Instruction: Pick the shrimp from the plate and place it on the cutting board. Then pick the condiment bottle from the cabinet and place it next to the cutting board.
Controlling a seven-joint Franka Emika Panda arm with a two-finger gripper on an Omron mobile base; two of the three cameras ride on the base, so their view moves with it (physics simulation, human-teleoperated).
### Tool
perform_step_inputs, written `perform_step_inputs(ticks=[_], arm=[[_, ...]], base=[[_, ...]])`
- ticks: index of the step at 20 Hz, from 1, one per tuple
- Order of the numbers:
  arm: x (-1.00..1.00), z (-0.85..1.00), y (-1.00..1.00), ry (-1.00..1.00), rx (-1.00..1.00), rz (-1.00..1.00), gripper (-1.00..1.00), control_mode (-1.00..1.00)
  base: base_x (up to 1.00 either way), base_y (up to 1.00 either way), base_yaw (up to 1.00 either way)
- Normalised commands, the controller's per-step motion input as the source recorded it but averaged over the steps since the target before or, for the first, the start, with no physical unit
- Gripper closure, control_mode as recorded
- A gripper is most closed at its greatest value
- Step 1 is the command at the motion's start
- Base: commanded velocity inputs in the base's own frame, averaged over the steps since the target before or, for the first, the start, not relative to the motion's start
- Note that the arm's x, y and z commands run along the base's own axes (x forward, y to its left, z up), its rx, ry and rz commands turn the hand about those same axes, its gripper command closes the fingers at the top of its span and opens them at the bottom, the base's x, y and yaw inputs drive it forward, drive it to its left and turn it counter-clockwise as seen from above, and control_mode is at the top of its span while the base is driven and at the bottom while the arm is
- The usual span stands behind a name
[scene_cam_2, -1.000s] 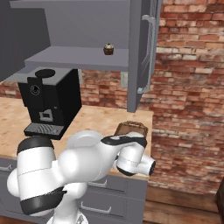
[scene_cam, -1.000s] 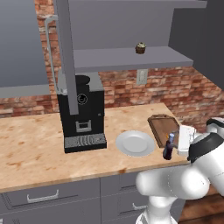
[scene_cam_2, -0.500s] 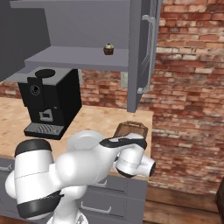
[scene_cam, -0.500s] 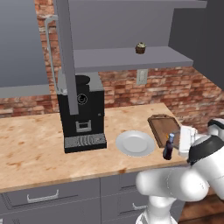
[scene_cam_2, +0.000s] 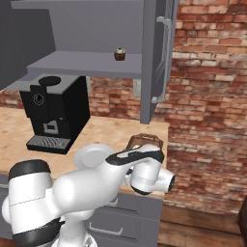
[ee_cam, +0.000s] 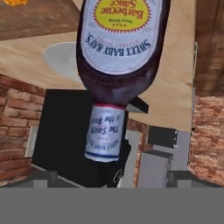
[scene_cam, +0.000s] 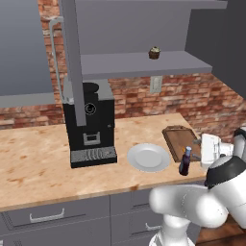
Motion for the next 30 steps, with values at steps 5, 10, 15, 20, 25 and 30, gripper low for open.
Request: perform_step_inputs(ticks=[5, 10, 15, 20, 25, 30], arm=[[-0.32, 0.28, 0.0, -0.01, 0.0, 0.0, -1.0, -1.0], [-0.44, 0.2, 0.0, -0.06, 0.0, 0.0, -1.0, -1.0], [-0.46, 0.3, 0.0, -0.05, 0.0, 0.0, -1.0, -1.0], [-0.51, 0.38, 0.05, -0.1, -0.04, -0.01, -1.0, -1.0], [-0.55, 0.29, 0.22, -0.1, -0.25, -0.07, -1.0, -1.0], [-0.62, 0.01, 0.15, 0.0, -0.49, -0.12, -1.0, -1.0]], base=[[0.0, 0.0, 0.0], [0.0, 0.0, 0.0], [0.0, 0.0, 0.0], [0.0, 0.0, 0.0], [0.0, 0.0, 0.0], [0.0, 0.0, 0.0]])
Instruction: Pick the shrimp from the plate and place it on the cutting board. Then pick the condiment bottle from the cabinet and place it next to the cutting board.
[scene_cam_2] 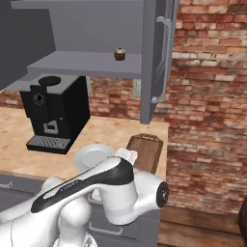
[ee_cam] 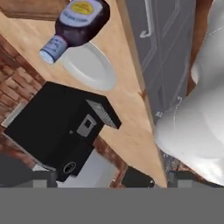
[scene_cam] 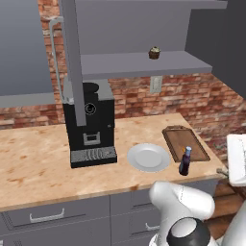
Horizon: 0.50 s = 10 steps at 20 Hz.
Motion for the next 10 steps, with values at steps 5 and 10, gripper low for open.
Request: perform_step_inputs(ticks=[5, 10], arm=[[-0.61, 0.06, 0.23, -0.11, -0.55, -0.16, -1.0, -1.0], [-0.5, 0.38, 0.29, -0.13, -0.45, -0.13, -1.0, -1.0]], base=[[0.0, 0.0, 0.0], [0.0, 0.0, 0.0]])
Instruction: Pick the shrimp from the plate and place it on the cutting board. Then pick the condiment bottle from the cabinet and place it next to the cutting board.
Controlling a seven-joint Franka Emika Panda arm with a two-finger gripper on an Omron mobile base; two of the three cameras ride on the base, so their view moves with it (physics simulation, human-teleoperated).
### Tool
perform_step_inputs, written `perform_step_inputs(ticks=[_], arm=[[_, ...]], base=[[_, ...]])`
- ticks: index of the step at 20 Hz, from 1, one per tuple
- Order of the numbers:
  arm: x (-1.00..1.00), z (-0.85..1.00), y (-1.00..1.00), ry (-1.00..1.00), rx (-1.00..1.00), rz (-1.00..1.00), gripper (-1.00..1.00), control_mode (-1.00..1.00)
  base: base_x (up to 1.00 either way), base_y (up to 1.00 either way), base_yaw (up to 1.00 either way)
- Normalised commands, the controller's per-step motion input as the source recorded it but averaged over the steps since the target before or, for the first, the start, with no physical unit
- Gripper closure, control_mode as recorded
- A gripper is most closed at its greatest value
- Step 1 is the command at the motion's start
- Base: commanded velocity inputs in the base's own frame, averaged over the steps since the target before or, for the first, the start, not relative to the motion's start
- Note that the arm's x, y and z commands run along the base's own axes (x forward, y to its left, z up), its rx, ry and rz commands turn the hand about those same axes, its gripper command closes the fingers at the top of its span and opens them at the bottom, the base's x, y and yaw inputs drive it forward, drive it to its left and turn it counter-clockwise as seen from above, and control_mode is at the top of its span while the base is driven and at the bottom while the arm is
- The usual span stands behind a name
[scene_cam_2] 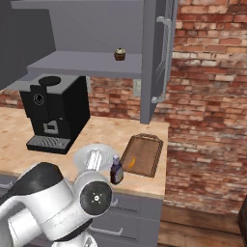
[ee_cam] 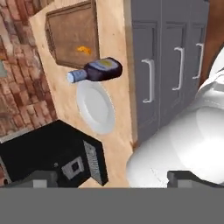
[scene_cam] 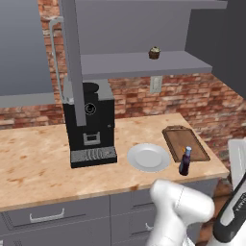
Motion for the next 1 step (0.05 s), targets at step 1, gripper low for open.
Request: perform_step_inputs(ticks=[1], arm=[[-0.42, 0.52, 0.24, -0.21, -0.39, -0.08, -1.0, -1.0]], base=[[0.0, 0.0, 0.0]])
